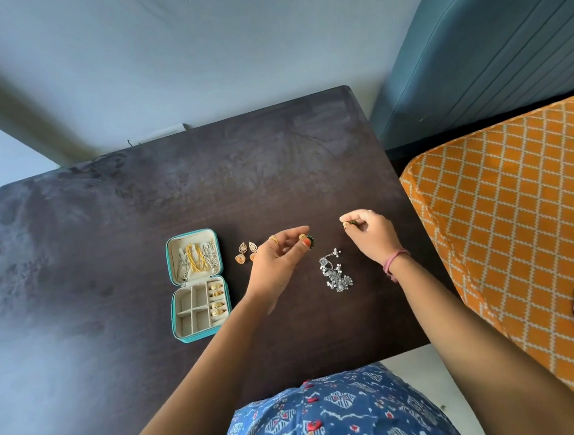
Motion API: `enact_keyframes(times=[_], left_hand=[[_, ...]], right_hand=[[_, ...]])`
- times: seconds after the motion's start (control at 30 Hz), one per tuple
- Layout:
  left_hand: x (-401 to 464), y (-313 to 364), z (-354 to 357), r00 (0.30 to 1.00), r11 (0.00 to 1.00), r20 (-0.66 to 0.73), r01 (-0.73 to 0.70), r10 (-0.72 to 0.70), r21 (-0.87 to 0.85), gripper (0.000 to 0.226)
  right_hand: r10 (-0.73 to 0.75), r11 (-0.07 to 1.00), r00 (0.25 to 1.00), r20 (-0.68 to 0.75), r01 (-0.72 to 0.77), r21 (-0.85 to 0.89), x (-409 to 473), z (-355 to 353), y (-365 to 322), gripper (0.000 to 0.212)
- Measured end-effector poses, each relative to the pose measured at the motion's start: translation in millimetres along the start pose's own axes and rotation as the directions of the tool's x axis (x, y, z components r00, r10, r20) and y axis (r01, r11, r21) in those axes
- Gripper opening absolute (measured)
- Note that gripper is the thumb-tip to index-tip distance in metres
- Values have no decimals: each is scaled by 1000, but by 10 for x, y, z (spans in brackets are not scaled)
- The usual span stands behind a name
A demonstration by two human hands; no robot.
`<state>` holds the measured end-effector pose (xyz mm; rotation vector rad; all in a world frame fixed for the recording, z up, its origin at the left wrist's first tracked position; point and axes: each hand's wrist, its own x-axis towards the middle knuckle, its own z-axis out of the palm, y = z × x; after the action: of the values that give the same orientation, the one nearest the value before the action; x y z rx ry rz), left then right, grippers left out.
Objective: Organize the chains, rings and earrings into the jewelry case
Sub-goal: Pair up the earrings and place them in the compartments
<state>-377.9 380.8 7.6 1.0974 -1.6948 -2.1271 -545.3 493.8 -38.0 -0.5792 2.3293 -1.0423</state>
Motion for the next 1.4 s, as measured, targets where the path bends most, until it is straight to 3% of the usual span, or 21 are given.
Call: enact_keyframes(times=[0.1,0.2,0.3,0.43,0.53,0.7,0.87,1.03,1.13,1.23,1.4], left_hand=[[-44,105,-11,998,998,2,-66,66,6,18],[-96,220,-18,990,989,11,-144,144,22,19],[-130,315,-26,981,980,19,-196,196,28,18],[-144,395,-14,975,975,23,-221,221,14,18],[-139,429,2,976,976,9,-217,217,-5,20],[-127,509,-4,984,983,45,-171,174,-63,20],[-68,593,-82,987,974,116,-89,115,-207,34],[-8,631,-128,986,978,158,-10,44,-207,47],[20,624,-159,986,989,169,25,0,-147,45],[76,571,-188,992,998,121,44,-38,-48,28],[236,360,-246,994,990,62,83,-90,113,25]], right_hand=[[63,929,997,33,-71,364,-112,-22,-165,15],[23,851,999,42,-41,524,-223,-93,-359,17],[-74,856,997,28,49,515,-298,-195,-487,21],[-234,928,972,6,221,301,-301,-314,-543,22],[-284,921,958,-27,280,269,-319,-384,-613,22],[-122,829,991,53,72,554,-369,-482,-773,21],[-59,774,974,221,-95,626,-362,-556,-822,25],[-38,769,969,245,-127,626,-340,-543,-863,23],[-71,787,966,247,-98,609,-330,-519,-868,23],[-73,789,964,254,-100,606,-289,-452,-860,23],[12,755,950,312,-214,620,-126,-242,-760,22]])
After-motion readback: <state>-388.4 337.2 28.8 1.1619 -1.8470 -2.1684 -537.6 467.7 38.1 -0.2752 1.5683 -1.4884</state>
